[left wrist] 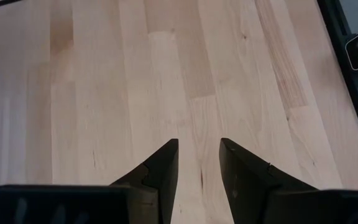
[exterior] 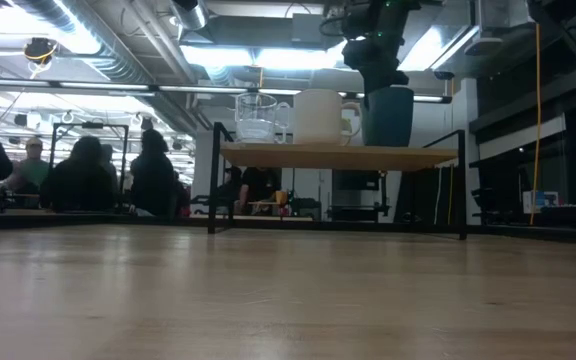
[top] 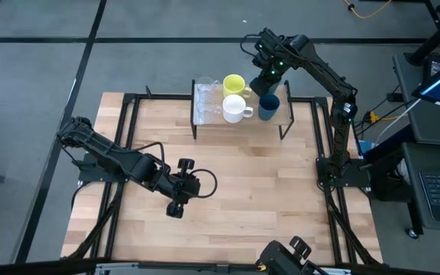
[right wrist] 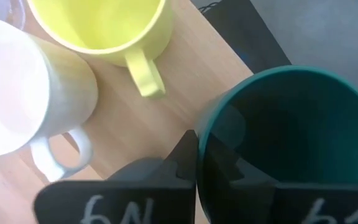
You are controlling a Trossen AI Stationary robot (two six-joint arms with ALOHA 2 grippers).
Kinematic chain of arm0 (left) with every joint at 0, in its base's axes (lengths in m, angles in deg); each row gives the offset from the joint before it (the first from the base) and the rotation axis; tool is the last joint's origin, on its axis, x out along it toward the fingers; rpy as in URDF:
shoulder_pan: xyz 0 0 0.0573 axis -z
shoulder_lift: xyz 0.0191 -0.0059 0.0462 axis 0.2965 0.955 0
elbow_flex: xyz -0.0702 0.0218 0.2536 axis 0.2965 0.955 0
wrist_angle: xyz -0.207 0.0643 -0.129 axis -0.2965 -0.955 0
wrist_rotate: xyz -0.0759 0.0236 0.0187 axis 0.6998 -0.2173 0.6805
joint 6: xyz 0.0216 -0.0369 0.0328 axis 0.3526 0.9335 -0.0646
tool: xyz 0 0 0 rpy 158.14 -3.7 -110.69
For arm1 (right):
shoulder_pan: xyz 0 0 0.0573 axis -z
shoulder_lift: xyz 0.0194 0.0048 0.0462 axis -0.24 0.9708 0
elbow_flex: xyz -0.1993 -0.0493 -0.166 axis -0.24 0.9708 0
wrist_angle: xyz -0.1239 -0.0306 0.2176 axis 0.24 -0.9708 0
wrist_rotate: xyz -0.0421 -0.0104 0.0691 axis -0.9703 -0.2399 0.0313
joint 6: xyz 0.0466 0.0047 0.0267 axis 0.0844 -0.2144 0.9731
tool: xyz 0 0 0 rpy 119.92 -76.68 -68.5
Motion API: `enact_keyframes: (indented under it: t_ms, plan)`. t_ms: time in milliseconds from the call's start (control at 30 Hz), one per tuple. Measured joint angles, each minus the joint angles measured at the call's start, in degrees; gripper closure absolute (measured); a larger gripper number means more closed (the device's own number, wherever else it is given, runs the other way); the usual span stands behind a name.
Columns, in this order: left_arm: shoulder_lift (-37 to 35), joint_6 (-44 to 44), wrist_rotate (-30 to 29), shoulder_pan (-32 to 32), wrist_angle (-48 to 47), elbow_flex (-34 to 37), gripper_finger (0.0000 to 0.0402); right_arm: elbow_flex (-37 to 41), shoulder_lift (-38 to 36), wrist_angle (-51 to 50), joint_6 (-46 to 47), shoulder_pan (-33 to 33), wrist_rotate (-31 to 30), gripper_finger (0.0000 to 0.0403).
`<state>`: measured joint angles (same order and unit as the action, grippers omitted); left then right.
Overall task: Stack small to large cups/mugs on shelf
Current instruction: Put the green cup on the shelf
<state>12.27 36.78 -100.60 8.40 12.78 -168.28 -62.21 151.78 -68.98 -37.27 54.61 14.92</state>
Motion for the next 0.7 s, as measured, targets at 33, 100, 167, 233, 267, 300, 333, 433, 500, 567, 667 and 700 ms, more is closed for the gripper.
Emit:
enact_keyframes:
  t_ms: [33, 100, 167, 233, 267, 300, 333, 433, 500, 567, 667, 700]
  plan:
    - [0.0, 0.0, 0.0, 0.0, 0.0, -0.02, 0.029, 0.08, 0.0, 0.12, 0.48, -0.2, 0.0, 0.0393]
    - [0.0, 0.0, 0.0, 0.0, 0.0, -0.02, 0.029, 0.38, 0.0, 0.36, 0.61, -0.55, -0.02, 0.0393]
    - [0.0, 0.0, 0.0, 0.0, 0.0, -0.02, 0.029, 0.46, 0.02, 0.05, 1.0, -0.65, 0.0, 0.0392]
    - [0.0, 0.0, 0.0, 0.0, 0.0, -0.01, 0.029, 0.46, 0.02, -0.28, 1.97, -0.8, -0.03, 0.0389]
    - [0.0, 0.0, 0.01, 0.0, 0.0, -0.02, 0.029, 0.46, 0.02, -0.39, 2.19, -0.84, -0.06, 0.0387]
    - [0.0, 0.0, 0.0, 0.0, 0.0, -0.02, 0.029, 0.46, 0.02, -0.37, 2.33, -0.87, -0.1, 0.0384]
    - [0.0, 0.0, 0.0, 0.0, 0.0, -0.02, 0.029, 0.46, 0.02, -0.38, 2.52, -0.87, -0.11, 0.0382]
    - [0.0, 0.02, 0.0, 0.0, 0.0, 0.0, 0.029, 0.46, 0.02, -0.84, 3.03, -0.84, -0.09, 0.0373]
    - [0.0, 0.0, 0.02, 0.0, 0.0, -0.01, 0.029, 0.46, 0.02, -0.77, 3.57, -0.87, -0.09, 0.0369]
    - [0.0, 0.0, 0.02, 0.0, 0.0, -0.02, 0.029, 0.46, 0.02, -0.78, 3.8, -0.84, -0.09, 0.0366]
    - [0.0, 0.0, 0.0, 0.0, 0.0, -0.02, 0.029, 0.46, 0.02, -0.78, 3.72, -0.84, -0.09, 0.0358]
    - [0.0, 0.0, 0.02, 0.0, 0.0, -0.02, 0.029, 0.46, 0.02, -0.78, 3.7, -0.84, -0.11, 0.0354]
